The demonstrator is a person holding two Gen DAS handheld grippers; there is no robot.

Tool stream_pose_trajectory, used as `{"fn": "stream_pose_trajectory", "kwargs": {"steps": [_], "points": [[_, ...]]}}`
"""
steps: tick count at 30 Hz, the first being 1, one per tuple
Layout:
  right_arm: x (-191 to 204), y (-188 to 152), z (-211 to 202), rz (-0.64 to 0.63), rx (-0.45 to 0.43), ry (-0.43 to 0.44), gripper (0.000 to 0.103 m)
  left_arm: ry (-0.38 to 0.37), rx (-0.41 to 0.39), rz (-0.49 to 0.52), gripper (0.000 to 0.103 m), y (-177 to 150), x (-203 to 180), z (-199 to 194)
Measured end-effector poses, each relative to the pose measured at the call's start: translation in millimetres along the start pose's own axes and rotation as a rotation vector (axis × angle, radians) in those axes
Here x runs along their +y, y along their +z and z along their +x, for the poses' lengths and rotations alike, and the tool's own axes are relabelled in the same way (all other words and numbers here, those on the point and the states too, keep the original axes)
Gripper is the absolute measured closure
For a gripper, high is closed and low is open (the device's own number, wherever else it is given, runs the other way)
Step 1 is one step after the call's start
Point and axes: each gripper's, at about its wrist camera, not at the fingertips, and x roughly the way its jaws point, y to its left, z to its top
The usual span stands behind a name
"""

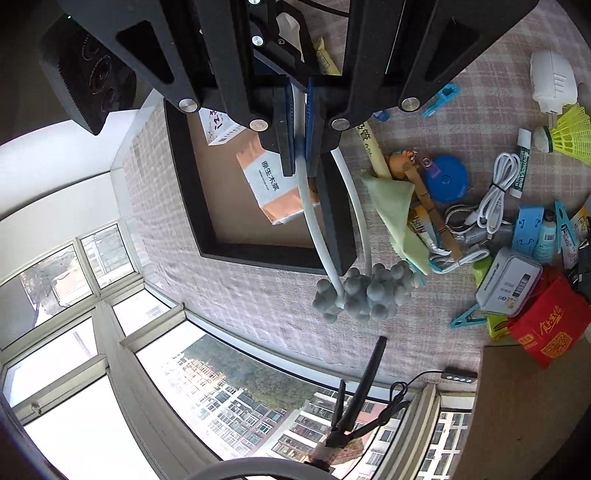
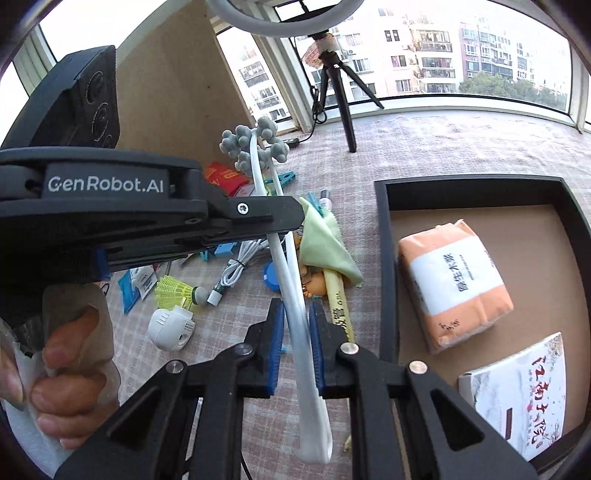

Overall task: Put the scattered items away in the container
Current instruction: 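Lower the white roller into the tray and release it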

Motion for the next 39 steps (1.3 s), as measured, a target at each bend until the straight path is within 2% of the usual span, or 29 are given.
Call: {"fn": "stream_pose_trajectory", "kwargs": {"steps": [6,11,15,17,19,20,21,22,25,30,34,39], "points": [[-44.2,-5.8,-37.1,0.100,-0.069,-0.096,0.089,-0.007,0.082,0.132,0.099,-2.8,-60.5,36.4],[-83.6,-12.8,-64.0,0.199,-0.111,-0.166,0.090,-0.006,0.117,0.254,0.099,-6.1,-112.3,58.1],[-107.2,-17.0,-83.1,0.257,-0.142,-0.235,0.091,-0.001,0.135,0.302,0.099,-7.7,-144.8,71.0],[-117.7,-17.1,-95.1,0.278,-0.172,-0.274,0.090,0.017,0.141,0.327,0.088,-8.1,-158.5,75.8],[-127.5,-16.9,-107.3,0.308,-0.189,-0.299,0.078,0.045,0.137,0.348,0.036,-8.6,-167.3,77.2],[-132.1,-16.7,-111.6,0.324,-0.193,-0.299,0.060,0.043,0.115,0.356,0.033,-9.1,-168.8,73.7],[-135.1,-17.1,-116.6,0.334,-0.208,-0.296,0.051,0.048,0.090,0.368,0.034,-9.5,-169.2,69.5],[-136.4,-17.2,-120.8,0.335,-0.222,-0.302,0.051,0.059,0.077,0.384,0.034,-9.7,-169.5,66.2],[-135.0,-16.3,-125.8,0.316,-0.228,-0.314,0.050,0.089,0.069,0.400,0.035,-8.1,-160.5,58.3],[-125.5,-15.7,-117.5,0.298,-0.214,-0.269,0.049,0.162,0.006,0.382,0.035,-8.2,-124.5,26.8],[-108.4,-17.8,-102.4,0.250,-0.181,-0.227,0.049,0.209,-0.036,0.305,0.035,-12.1,-75.9,-6.1],[-81.9,-19.9,-84.0,0.179,-0.142,-0.177,0.049,0.329,-0.084,0.240,0.035,-29.9,-8.5,-54.3]]}}
